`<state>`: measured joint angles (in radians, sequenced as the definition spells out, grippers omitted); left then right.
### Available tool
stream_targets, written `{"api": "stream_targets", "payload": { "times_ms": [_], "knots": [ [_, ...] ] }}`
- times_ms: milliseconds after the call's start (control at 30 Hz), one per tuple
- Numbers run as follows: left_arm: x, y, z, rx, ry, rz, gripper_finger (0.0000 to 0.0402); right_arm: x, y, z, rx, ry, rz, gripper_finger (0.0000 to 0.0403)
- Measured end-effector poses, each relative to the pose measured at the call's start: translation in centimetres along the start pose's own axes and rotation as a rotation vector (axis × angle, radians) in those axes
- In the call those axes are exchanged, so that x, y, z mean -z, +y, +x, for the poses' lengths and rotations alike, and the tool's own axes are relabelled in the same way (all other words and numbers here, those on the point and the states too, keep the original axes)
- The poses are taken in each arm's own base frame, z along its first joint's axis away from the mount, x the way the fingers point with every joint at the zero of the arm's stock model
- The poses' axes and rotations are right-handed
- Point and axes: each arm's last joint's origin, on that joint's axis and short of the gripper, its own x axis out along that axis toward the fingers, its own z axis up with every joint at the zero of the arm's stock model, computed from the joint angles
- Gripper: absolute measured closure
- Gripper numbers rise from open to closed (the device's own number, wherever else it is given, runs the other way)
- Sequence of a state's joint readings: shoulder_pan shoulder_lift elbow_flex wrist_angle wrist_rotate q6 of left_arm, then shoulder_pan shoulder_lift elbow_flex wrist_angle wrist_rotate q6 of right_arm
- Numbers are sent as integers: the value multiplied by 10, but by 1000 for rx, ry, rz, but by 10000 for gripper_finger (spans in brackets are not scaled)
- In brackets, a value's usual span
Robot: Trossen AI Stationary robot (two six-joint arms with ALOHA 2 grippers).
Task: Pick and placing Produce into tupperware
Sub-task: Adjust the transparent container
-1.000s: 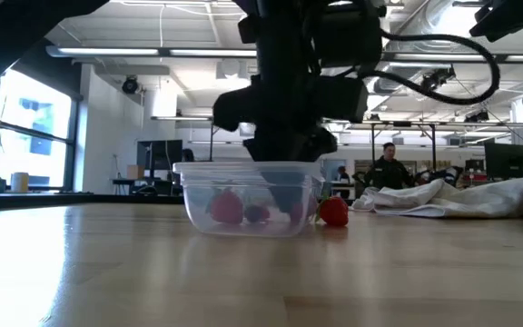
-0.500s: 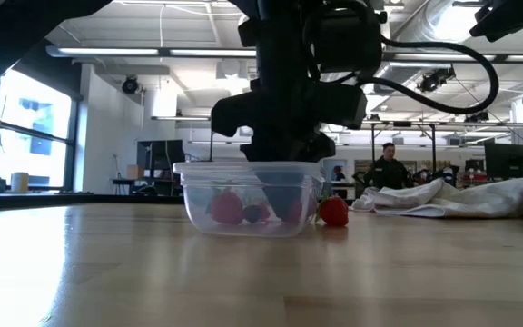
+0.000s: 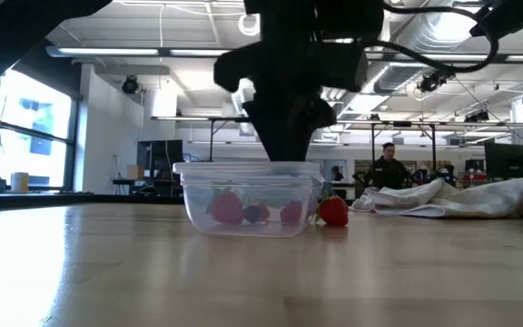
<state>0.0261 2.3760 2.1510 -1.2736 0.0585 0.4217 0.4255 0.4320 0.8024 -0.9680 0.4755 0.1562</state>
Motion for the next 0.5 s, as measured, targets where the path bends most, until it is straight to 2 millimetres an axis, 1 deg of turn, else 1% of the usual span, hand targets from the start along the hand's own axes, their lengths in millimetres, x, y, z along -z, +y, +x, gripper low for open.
{"api": "stream_targets", "payload": {
  "times_ms": [233,367,500],
  "knots": [
    [1,3,-21,-55,22,-6,266,0,0,0,0,0,0,402],
    [12,10,-21,-27,96,-31,266,0,0,0,0,0,0,402],
    [21,21,-22,-15,120,-61,266,0,0,0,0,0,0,402]
  ]
}}
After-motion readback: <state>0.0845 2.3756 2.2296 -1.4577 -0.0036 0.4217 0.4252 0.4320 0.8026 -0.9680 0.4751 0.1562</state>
